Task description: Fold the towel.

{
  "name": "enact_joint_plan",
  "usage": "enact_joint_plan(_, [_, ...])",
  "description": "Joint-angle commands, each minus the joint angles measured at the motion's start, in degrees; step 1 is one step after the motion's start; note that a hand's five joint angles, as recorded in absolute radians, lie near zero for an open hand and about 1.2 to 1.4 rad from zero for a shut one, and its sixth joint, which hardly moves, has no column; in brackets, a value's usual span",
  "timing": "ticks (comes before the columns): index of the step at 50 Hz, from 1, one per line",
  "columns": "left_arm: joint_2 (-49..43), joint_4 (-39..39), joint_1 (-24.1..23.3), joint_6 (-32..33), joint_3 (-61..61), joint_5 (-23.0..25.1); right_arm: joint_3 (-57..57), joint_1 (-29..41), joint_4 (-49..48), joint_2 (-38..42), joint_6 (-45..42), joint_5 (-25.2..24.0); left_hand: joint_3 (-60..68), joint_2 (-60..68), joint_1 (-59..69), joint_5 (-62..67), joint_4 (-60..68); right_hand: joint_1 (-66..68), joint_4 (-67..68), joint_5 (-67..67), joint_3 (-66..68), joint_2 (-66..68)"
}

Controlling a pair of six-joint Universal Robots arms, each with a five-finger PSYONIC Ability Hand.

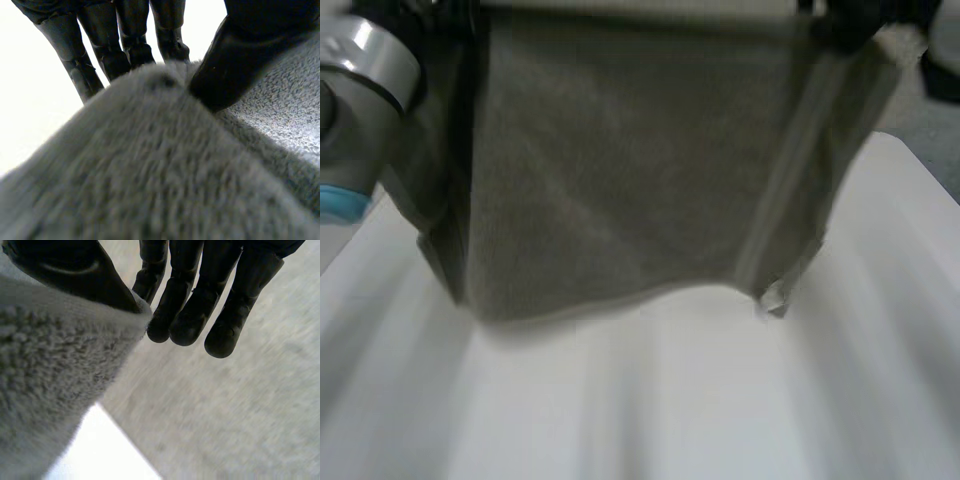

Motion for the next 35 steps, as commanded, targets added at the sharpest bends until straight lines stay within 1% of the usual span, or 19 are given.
enact_joint_plan(1, [-11.8, 0.2, 2.4, 5.7, 3.4, 2.6, -6.3, 6.4, -2.5, 13.0, -7.3, 7.6, 3.2, 3.7, 7.7, 8.6, 2.2, 4.3, 3.9, 3.5, 3.9, 4.0])
enact_joint_plan(2, [-13.6, 0.3, 2.4, 7.0, 5.5, 2.9, -6.3, 6.4, -2.5, 13.0, -7.3, 7.6, 3.2, 3.7, 7.7, 8.6, 2.2, 4.3, 3.9, 3.5, 3.9, 4.0])
enact_joint_plan(4, [-15.0, 0.4, 2.4, 7.7, 8.2, 3.0, -11.9, 7.7, -7.5, 17.4, -7.5, 10.2, 3.2, 3.7, 7.7, 8.6, 2.2, 4.3, 3.9, 3.5, 3.9, 4.0])
enact_joint_plan(7, [-16.3, 2.3, 2.4, 8.0, 14.2, 2.8, -14.8, 7.7, -11.0, 18.8, -7.4, 11.2, 3.2, 3.7, 7.7, 8.6, 2.2, 4.3, 3.9, 3.5, 3.9, 4.0])
enact_joint_plan(9, [-16.3, 3.7, 2.4, 7.9, 17.3, 2.4, -21.2, 7.8, -17.6, 20.4, -7.4, 14.2, 3.2, 3.7, 7.7, 8.6, 2.2, 4.3, 3.9, 3.5, 3.9, 4.0])
enact_joint_plan(13, [-14.9, 6.8, 2.4, 7.8, 24.1, 2.6, -26.0, 7.9, -22.5, 20.4, -7.2, 16.9, 3.2, 3.7, 7.7, 8.6, 2.2, 4.3, 3.9, 3.5, 3.9, 4.0])
enact_joint_plan(18, [-10.5, 9.6, 2.2, 7.2, 24.2, 2.8, -28.1, 8.6, -25.6, 18.3, -6.7, 17.7, 3.2, 3.7, 7.7, 8.6, 2.2, 4.3, 3.9, 3.5, 3.9, 4.0])
enact_joint_plan(22, [-8.2, 10.3, 2.4, 6.2, 19.5, 3.2, -25.6, 8.6, -21.8, 16.8, -6.9, 17.0, 3.2, 3.7, 7.7, 8.6, 2.2, 4.3, 3.9, 3.5, 3.9, 4.0])
enact_joint_plan(23, [-7.5, 10.5, 2.4, 5.5, 16.3, 3.4, -23.4, 8.0, -18.7, 16.8, -7.3, 15.8, 3.2, 3.7, 7.7, 8.6, 2.2, 4.3, 3.9, 3.5, 3.9, 4.0])
enact_joint_plan(24, [-7.5, 10.5, 2.4, 5.5, 16.3, 3.4, -23.4, 8.0, -18.7, 16.8, -7.3, 15.8, 3.2, 3.7, 7.7, 8.6, 2.2, 4.3, 3.9, 3.5, 3.9, 4.0])
enact_joint_plan(25, [-7.2, 10.5, 2.5, 5.1, 12.9, 4.1, -21.3, 7.9, -15.2, 16.8, -7.6, 14.3, 3.2, 3.7, 7.7, 8.6, 2.2, 4.3, 3.9, 3.5, 3.9, 4.0])
enact_joint_plan(26, [-7.1, 10.5, 2.9, 5.1, 9.1, 5.5, -21.3, 7.9, -15.1, 16.8, -7.6, 14.3, 3.2, 3.7, 7.7, 8.6, 2.2, 4.3, 3.9, 3.5, 3.9, 4.0])
enact_joint_plan(27, [-7.1, 10.5, 2.9, 5.1, 9.1, 5.5, -19.0, 7.7, -11.9, 16.8, -8.0, 12.5, 3.2, 3.7, 7.7, 8.6, 2.2, 4.3, 3.9, 3.5, 3.9, 4.0])
enact_joint_plan(28, [-7.1, 10.5, 3.7, 5.3, 4.7, 7.6, -15.7, 7.3, -8.5, 16.8, -9.0, 10.5, 3.2, 3.7, 7.7, 8.6, 2.2, 4.3, 3.9, 3.5, 3.9, 4.0])
enact_joint_plan(29, [-7.1, 10.5, 4.5, 5.4, 0.0, 10.0, -15.7, 7.3, -8.5, 16.8, -9.0, 10.4, 3.2, 3.7, 7.7, 8.6, 2.2, 4.3, 3.9, 3.5, 3.9, 4.0])
enact_joint_plan(30, [-7.1, 10.5, 4.6, 5.4, -0.1, 10.0, -11.6, 6.8, -5.1, 16.8, -10.8, 8.2, 3.2, 3.7, 7.7, 8.6, 2.2, 4.3, 3.9, 3.5, 3.9, 4.0])
enact_joint_plan(31, [-7.0, 10.5, 5.5, 5.5, -4.7, 12.6, -7.1, 6.1, -2.2, 16.8, -13.7, 6.0, 3.2, 3.7, 7.7, 8.6, 2.2, 4.3, 3.9, 3.5, 3.9, 4.0])
enact_joint_plan(32, [-7.1, 10.5, 6.0, 6.0, -8.8, 15.2, -7.1, 6.1, -2.2, 16.8, -13.8, 6.0, 3.2, 3.7, 7.7, 8.6, 2.2, 4.3, 3.9, 3.5, 3.9, 4.0])
enact_joint_plan(35, [-7.2, 10.6, 6.2, 7.0, -12.7, 17.2, 2.1, 5.4, 1.1, 16.7, -20.3, 4.0, 3.2, 3.7, 7.7, 8.6, 2.2, 4.3, 3.9, 3.5, 3.9, 4.0])
